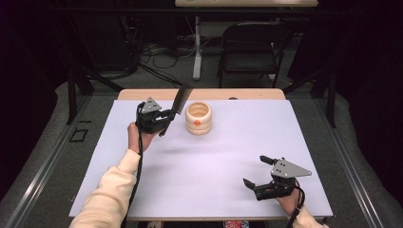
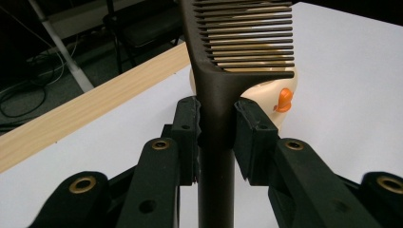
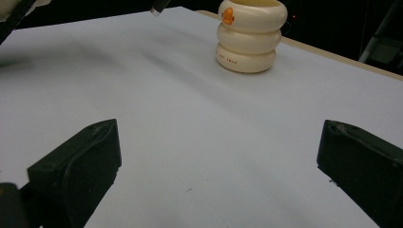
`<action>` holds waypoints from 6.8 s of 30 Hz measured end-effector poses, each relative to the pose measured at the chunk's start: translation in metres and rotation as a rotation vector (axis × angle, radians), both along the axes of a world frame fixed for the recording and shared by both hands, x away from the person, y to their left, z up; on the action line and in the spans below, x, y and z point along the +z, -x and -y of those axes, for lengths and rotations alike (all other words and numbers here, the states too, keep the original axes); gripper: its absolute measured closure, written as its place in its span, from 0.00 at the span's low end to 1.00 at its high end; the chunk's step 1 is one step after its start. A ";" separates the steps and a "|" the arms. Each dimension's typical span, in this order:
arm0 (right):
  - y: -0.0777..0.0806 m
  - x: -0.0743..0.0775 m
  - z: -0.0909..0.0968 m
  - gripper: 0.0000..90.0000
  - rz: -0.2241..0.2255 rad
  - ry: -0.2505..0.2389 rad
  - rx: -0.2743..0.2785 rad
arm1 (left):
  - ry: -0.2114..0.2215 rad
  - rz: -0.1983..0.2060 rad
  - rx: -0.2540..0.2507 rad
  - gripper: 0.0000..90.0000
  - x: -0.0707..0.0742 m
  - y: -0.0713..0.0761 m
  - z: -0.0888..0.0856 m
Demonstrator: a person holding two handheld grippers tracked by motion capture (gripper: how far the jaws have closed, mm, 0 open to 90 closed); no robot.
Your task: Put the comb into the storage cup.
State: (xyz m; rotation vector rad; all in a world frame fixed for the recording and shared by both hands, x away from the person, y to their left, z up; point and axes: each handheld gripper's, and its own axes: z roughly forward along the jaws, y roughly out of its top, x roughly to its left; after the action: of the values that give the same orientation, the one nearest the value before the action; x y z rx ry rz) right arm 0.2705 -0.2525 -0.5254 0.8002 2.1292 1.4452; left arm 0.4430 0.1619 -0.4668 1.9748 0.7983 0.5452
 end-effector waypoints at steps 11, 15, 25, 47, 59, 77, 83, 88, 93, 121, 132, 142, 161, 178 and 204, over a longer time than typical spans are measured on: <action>0.000 0.000 0.000 0.00 0.001 -0.001 0.001 | 0.001 0.011 -0.007 0.80 0.005 -0.004 0.006; 0.000 0.000 0.000 0.00 0.000 -0.001 0.000 | 0.002 0.016 -0.009 0.80 0.008 -0.005 0.008; 0.000 0.000 0.000 0.00 0.000 0.000 0.001 | 0.005 0.029 -0.017 0.80 0.014 -0.008 0.014; 0.000 0.000 0.000 0.00 0.001 -0.001 0.001 | 0.022 0.051 -0.031 0.80 0.025 -0.013 0.029; 0.000 0.000 0.000 0.00 0.001 0.000 0.001 | 0.027 0.065 -0.038 0.80 0.032 -0.016 0.036; 0.000 0.000 0.001 0.00 0.002 0.000 0.001 | 0.024 0.081 -0.048 0.80 0.039 -0.020 0.045; 0.000 0.000 0.001 0.00 0.002 0.000 0.001 | 0.029 0.088 -0.049 0.80 0.042 -0.021 0.048; 0.000 0.000 0.001 0.00 0.003 0.000 0.000 | 0.025 0.095 -0.055 0.80 0.043 -0.022 0.051; 0.000 0.000 0.001 0.00 0.003 0.000 0.001 | 0.029 0.101 -0.058 0.80 0.044 -0.024 0.054; 0.000 0.000 0.002 0.00 0.002 0.000 0.001 | 0.066 0.122 -0.056 0.80 0.045 -0.033 0.070; 0.000 0.000 0.001 0.00 0.000 -0.002 0.001 | 0.120 0.119 -0.049 0.80 0.043 -0.040 0.073; 0.000 0.000 0.002 0.00 -0.001 -0.002 0.001 | 0.172 0.123 -0.035 0.80 0.041 -0.046 0.076; 0.000 0.000 0.001 0.00 -0.003 -0.005 0.002 | 0.234 0.128 -0.011 0.80 0.028 -0.053 0.084; 0.000 0.000 0.002 0.00 -0.001 -0.004 0.003 | 0.257 0.104 0.000 0.80 0.013 -0.060 0.088; 0.000 0.000 0.001 0.00 -0.004 -0.005 0.004 | 0.243 0.030 -0.005 0.80 -0.015 -0.066 0.086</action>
State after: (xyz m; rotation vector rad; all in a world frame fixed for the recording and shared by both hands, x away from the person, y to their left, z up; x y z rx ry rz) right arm 0.2703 -0.2538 -0.5253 0.8020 2.1318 1.4525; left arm 0.5088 0.0762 -0.4819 1.7412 0.8016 0.4517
